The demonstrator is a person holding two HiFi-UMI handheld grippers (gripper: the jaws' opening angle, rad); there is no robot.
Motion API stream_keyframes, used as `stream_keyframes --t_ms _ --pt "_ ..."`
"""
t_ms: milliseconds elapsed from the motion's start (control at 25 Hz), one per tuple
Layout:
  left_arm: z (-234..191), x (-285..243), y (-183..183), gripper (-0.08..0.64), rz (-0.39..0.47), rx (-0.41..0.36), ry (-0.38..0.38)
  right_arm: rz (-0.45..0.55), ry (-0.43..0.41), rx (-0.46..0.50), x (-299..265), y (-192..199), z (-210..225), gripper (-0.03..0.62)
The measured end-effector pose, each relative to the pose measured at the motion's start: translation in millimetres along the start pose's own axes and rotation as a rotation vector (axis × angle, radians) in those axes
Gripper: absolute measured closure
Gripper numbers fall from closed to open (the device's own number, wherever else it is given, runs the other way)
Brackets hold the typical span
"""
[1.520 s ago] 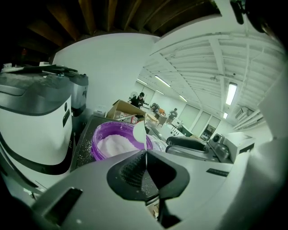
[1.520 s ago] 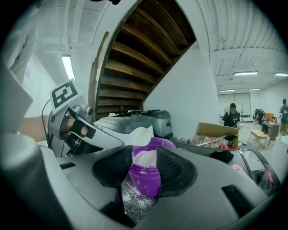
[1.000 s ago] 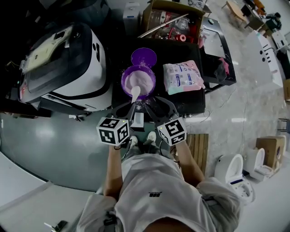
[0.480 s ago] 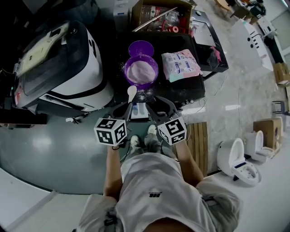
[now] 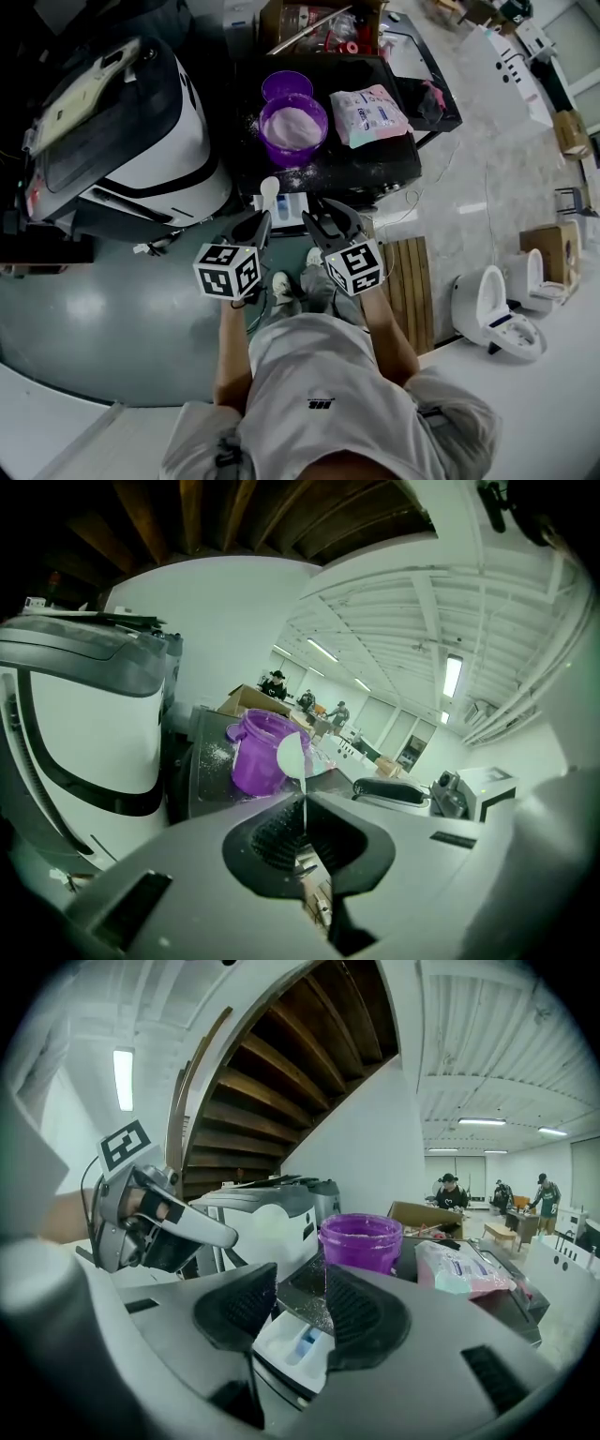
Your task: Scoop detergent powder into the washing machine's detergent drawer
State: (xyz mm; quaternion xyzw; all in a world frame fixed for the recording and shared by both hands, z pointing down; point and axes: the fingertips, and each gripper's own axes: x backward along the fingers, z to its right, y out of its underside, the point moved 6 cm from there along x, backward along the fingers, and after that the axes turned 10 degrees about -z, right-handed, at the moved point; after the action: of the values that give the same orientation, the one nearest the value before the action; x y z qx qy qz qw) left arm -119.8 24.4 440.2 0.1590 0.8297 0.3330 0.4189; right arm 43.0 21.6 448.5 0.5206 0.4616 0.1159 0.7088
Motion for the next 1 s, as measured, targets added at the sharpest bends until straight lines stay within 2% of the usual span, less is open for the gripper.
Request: stream_keyframes --t_ms 480,1000 --pt "-24 0 46 0.545 -0.018 0.042 -0.034 -0.027 -0.012 -0.014 -12 29 -20 0.431" --pt "-55 -30 88 0.545 -0.067 0.088 -0.075 -0.087 -0.051 -0.030 -52 63 -19 0.437"
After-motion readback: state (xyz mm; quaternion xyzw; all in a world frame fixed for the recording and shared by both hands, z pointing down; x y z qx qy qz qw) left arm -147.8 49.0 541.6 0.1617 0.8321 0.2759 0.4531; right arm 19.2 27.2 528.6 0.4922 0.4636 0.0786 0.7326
